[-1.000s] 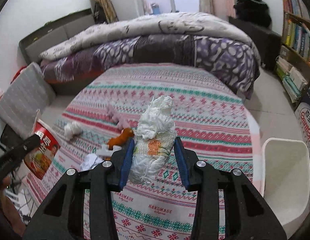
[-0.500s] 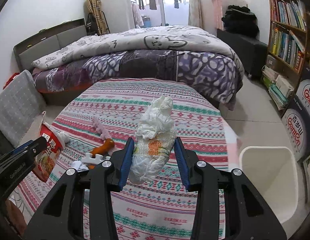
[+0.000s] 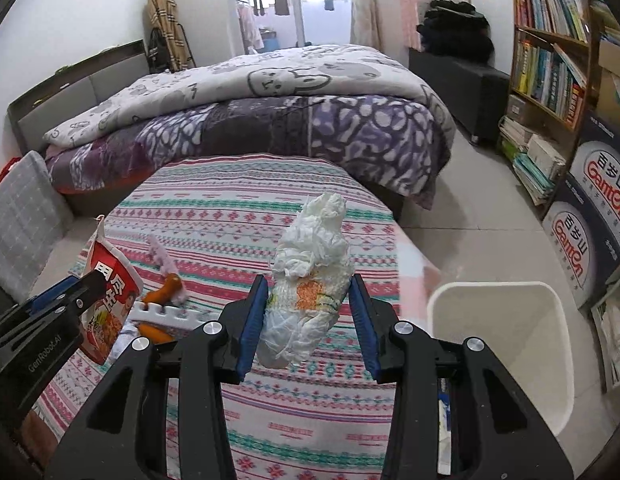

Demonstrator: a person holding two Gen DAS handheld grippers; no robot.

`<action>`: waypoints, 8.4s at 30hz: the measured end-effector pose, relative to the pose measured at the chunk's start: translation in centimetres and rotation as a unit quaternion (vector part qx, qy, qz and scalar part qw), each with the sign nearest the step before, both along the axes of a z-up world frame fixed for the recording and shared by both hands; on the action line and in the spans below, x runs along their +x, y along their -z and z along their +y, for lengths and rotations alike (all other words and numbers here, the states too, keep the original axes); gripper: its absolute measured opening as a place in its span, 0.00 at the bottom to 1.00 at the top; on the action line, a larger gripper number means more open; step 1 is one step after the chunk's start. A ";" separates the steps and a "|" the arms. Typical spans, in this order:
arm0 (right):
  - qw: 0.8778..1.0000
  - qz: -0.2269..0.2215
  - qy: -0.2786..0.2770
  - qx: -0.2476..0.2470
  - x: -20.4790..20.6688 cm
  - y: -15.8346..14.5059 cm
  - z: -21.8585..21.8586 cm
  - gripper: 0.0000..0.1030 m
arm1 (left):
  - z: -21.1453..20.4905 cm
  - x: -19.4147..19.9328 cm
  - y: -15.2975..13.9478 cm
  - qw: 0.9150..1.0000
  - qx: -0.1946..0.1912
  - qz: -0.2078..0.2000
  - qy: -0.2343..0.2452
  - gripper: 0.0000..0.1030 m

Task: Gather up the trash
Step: 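Carry the tissue over the bin and open the right tool, then move the left tool over the bin and release the red chip bag, then grasp the crumpled white paper ball with the left tool, then grasp the long pink fuzzy strip with the right tool while the left tool holds the paper, then carry the pink strip over the bin and open the right tool, then lower the left tool over the bin and release the paper ball, then grasp the orange carrot toy on the blanket with the left tool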

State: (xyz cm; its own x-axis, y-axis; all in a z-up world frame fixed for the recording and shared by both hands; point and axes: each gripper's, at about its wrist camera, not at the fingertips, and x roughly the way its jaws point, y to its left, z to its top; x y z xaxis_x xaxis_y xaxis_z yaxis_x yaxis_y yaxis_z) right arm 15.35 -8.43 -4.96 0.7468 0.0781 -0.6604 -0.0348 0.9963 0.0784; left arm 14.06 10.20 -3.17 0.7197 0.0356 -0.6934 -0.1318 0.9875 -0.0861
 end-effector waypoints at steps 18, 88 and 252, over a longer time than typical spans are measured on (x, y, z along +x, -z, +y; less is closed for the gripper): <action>0.983 0.062 0.165 0.049 0.4 1.0 -12.8 0.48 | -8.4 0.7 1.8 0.991 -0.019 0.024 0.129 0.34; 0.988 0.110 0.104 -0.003 2.5 3.0 -6.1 0.93 | -0.2 0.9 7.4 0.985 0.087 0.127 -0.078 0.72; 0.978 0.097 0.185 0.027 0.3 2.3 -16.9 0.93 | -14.9 0.3 6.2 0.973 -0.061 0.115 0.193 0.69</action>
State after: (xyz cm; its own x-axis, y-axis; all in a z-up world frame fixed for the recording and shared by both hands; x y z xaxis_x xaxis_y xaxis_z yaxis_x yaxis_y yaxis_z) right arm 15.63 -25.32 -7.30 0.5924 -0.1349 -0.7943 0.3474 0.9323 0.1008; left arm 14.38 -4.68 -9.38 0.4889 -0.2983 -0.8198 0.2167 0.9518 -0.2171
